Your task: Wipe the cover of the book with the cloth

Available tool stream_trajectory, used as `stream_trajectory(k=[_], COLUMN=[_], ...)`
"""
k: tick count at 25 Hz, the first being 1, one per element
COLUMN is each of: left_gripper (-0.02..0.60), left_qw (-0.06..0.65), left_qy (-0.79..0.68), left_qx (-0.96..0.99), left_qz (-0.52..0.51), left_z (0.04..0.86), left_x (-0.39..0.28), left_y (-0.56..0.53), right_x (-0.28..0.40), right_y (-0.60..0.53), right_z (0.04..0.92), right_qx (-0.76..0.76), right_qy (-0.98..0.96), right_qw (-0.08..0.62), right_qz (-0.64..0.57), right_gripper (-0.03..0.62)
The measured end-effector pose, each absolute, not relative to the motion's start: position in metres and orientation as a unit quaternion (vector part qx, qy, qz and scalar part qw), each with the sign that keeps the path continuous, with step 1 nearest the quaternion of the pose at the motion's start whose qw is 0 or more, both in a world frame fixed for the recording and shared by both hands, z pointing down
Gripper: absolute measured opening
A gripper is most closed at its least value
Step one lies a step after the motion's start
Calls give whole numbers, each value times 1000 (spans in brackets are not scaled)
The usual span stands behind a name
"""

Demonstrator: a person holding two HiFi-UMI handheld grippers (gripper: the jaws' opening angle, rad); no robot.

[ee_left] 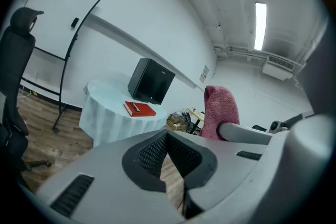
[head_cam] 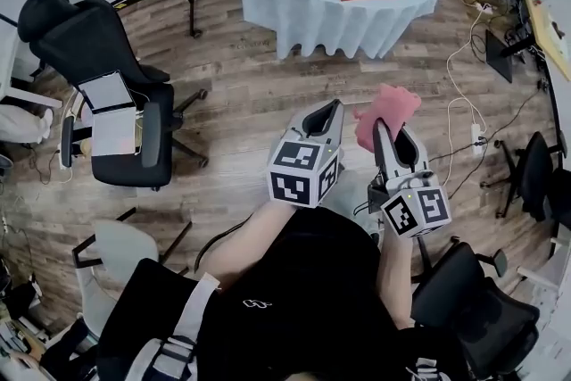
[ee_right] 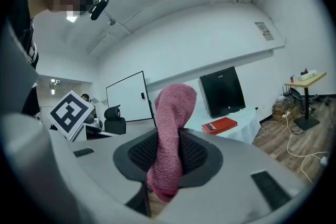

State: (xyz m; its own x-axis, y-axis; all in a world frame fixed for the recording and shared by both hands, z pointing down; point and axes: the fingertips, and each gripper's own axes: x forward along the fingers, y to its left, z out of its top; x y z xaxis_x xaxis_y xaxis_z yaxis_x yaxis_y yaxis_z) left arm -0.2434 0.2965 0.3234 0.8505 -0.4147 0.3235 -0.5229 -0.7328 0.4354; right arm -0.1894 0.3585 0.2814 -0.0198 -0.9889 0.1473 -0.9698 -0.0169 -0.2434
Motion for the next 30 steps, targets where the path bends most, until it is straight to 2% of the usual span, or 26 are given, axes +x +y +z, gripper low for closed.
stream_trajectory(k=[11,30], left_gripper=[14,14], left_qw=[277,264], left_qy=[-244,-323], left_qx=[920,900], left_qz=[135,126], left_z=[343,329], left_x=[-199,-83], left_y=[291,232], right_x=[-149,-21], right_y=[345,263], right_z=[300,284], right_qx=[-697,-620], right_qy=[694,760], right_qw=[52,81], right_qz=[-175,-177], right_gripper=[100,100])
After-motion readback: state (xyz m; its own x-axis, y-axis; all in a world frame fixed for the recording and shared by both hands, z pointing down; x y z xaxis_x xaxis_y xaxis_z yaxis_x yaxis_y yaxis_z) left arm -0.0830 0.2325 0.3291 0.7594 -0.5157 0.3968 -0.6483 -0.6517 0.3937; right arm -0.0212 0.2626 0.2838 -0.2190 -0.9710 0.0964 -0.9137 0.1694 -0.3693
